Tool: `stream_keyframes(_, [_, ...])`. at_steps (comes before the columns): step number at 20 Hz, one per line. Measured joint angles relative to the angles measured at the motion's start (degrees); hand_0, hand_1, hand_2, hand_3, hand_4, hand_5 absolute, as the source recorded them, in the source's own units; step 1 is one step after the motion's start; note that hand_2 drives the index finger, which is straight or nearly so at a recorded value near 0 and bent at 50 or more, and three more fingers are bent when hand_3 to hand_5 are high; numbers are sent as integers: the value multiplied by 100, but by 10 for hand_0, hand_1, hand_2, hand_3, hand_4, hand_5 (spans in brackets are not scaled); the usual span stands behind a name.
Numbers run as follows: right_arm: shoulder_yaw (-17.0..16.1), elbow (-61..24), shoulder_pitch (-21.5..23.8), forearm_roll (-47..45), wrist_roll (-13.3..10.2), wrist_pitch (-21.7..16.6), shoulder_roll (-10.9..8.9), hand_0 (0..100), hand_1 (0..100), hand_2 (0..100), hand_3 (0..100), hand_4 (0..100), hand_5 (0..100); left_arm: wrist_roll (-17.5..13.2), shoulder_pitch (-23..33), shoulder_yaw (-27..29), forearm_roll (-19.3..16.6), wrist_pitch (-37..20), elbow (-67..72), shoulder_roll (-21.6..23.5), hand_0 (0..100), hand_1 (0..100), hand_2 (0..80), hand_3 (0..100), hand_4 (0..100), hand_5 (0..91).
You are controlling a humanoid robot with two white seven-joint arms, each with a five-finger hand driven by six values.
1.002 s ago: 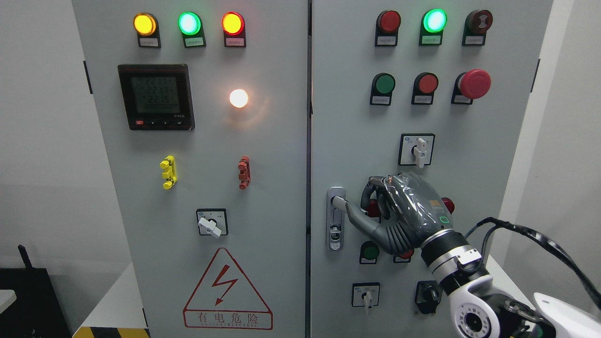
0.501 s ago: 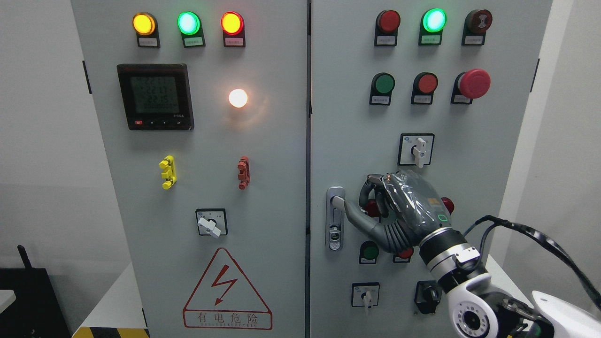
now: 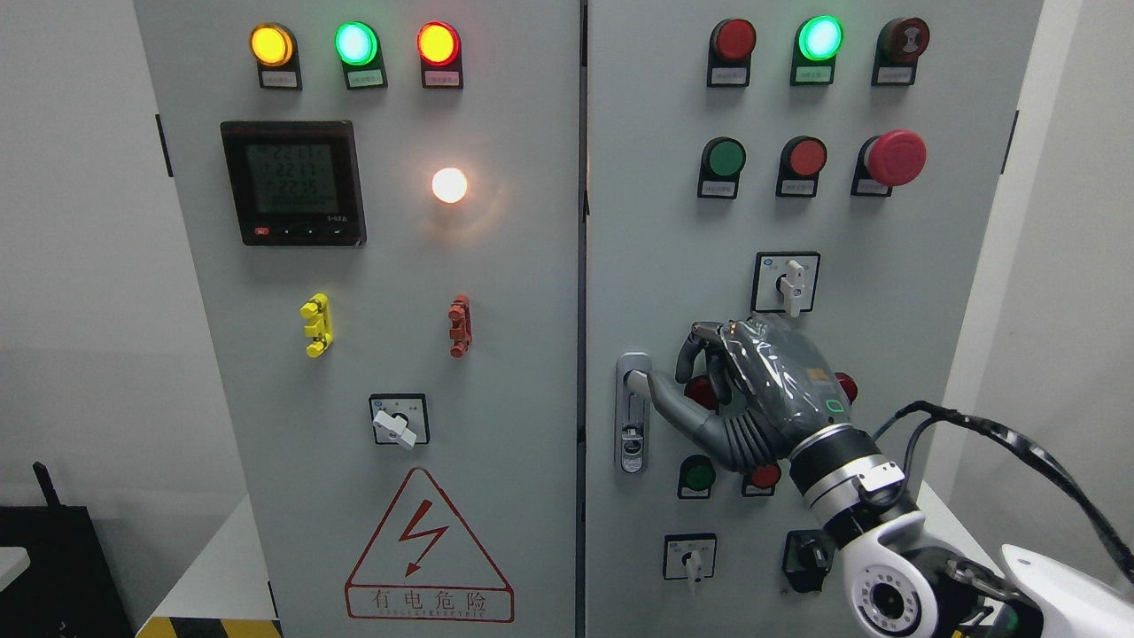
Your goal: Release door handle
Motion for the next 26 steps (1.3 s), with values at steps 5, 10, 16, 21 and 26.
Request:
stream_keyframes(5, [0,10,-16,-3,-2,0,32,470,339,596,1000,1000,1000,0,0,0,0,0,0,0,120,389,0,0,0,0])
stream_keyframes(10, [1,20,-25,-2,-3,0,72,468,340,596,1000,1000,1000,0,0,0,0,0,0,0,120,389,0,0,0,0])
stream_keyframes(16, [1,40,-34,1,-26,0,129,465,343,591,1000,1000,1000,0,0,0,0,0,0,0,120,389,0,0,0,0])
stream_keyframes(21, [1,57,-71,1,-14,0,179,465,344,590,1000,1000,1000,0,0,0,0,0,0,0,120,389,0,0,0,0])
stream_keyframes(26, [1,66,-94,1,-5,0,214,465,345,588,1000,1000,1000,1,0,0,0,0,0,0,120,389,0,0,0,0])
